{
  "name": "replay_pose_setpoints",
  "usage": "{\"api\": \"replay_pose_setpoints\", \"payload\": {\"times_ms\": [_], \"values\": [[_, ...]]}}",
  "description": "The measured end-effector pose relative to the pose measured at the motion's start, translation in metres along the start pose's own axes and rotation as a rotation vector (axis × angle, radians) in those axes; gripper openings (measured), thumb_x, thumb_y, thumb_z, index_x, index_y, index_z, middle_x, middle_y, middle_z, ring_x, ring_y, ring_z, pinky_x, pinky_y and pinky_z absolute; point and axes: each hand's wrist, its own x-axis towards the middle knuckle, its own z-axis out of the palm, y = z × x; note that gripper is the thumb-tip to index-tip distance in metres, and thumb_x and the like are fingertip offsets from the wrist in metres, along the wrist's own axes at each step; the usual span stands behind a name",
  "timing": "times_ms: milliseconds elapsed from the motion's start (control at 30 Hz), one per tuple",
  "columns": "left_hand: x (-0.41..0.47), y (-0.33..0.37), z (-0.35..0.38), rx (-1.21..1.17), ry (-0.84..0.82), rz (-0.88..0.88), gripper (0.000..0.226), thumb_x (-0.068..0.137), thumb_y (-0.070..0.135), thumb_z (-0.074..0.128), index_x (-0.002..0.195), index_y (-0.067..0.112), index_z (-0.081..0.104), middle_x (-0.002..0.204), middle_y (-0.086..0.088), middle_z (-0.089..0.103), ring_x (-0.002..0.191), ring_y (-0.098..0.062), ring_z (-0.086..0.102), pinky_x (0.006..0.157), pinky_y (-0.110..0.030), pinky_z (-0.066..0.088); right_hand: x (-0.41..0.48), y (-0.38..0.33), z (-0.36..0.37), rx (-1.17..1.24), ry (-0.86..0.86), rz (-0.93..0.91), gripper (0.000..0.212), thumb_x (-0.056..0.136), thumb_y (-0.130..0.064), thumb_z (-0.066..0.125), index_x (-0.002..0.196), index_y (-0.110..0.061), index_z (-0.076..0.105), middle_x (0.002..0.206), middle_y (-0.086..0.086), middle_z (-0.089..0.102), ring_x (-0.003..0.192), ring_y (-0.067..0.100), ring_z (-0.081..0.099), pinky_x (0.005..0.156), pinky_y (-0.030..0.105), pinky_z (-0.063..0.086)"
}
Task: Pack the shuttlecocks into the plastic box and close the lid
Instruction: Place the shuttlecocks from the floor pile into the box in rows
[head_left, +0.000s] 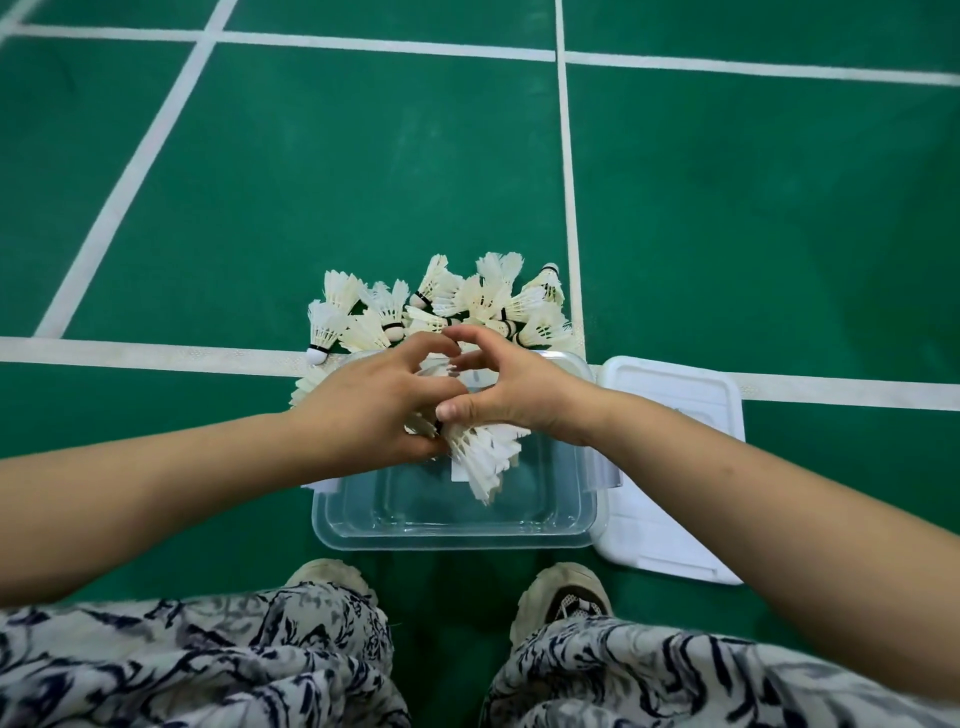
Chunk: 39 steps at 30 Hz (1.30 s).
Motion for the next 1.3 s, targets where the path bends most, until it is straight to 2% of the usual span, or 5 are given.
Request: {"api": "replay_pose_setpoints", "payload": {"times_ms": [133, 367, 700, 1033, 1300], "values": [[0.004, -0.006, -0.004, 0.082, 0.081, -0.079, 0.032, 0.069, 0.035, 0.074, 0.096, 0.023, 0.064, 0.133, -0.006, 0.046, 0.094, -0.029, 0.061, 0.069, -0.034, 0.047, -0.002, -0.007, -0.018, 0.104, 0.069, 0.039, 0.058, 0.081, -0.028, 0.069, 0.131, -0.026, 0.041, 0.119, 0.000, 0.055, 0.099, 0.015, 0.061, 0.069, 0.023, 0.051], [0.008, -0.007, -0.006, 0.130, 0.111, -0.292, 0.029, 0.073, 0.037, 0.069, 0.097, 0.022, 0.062, 0.132, 0.000, 0.043, 0.091, -0.028, 0.058, 0.071, -0.032, 0.045, -0.009, 0.008, -0.018, 0.057, 0.354, -0.027, 0.020, 0.081, -0.034, 0.069, 0.093, -0.027, 0.054, 0.077, -0.004, 0.054, 0.070, 0.012, 0.051, 0.067, 0.027, 0.041], [0.008, 0.005, 0.009, 0.179, 0.014, -0.202, 0.045, 0.077, 0.039, 0.065, 0.118, 0.027, 0.051, 0.134, -0.001, 0.040, 0.102, -0.028, 0.055, 0.076, -0.035, 0.046, -0.016, 0.021, -0.013, 0.019, 0.439, -0.097, 0.036, 0.081, -0.008, 0.067, 0.103, -0.032, 0.051, 0.059, -0.007, 0.048, 0.054, 0.004, 0.047, 0.059, 0.021, 0.041], [0.003, -0.003, 0.012, 0.155, 0.002, -0.220, 0.061, 0.079, 0.041, 0.064, 0.133, 0.026, 0.038, 0.137, -0.003, 0.037, 0.106, -0.027, 0.054, 0.086, -0.039, 0.046, -0.015, 0.048, -0.020, -0.860, 0.387, -0.001, 0.027, 0.081, -0.006, 0.049, 0.102, -0.014, 0.063, 0.105, 0.008, 0.065, 0.097, 0.028, 0.057, 0.072, 0.029, 0.041], [-0.002, -0.009, 0.012, 0.107, 0.063, -0.198, 0.061, 0.076, 0.035, 0.070, 0.128, 0.020, 0.044, 0.134, -0.006, 0.041, 0.094, -0.029, 0.059, 0.080, -0.035, 0.045, -0.001, 0.052, -0.008, -1.247, 0.253, 0.014, 0.022, 0.079, 0.006, 0.050, 0.097, -0.004, 0.057, 0.102, 0.014, 0.060, 0.092, 0.033, 0.060, 0.062, 0.033, 0.041]]}}
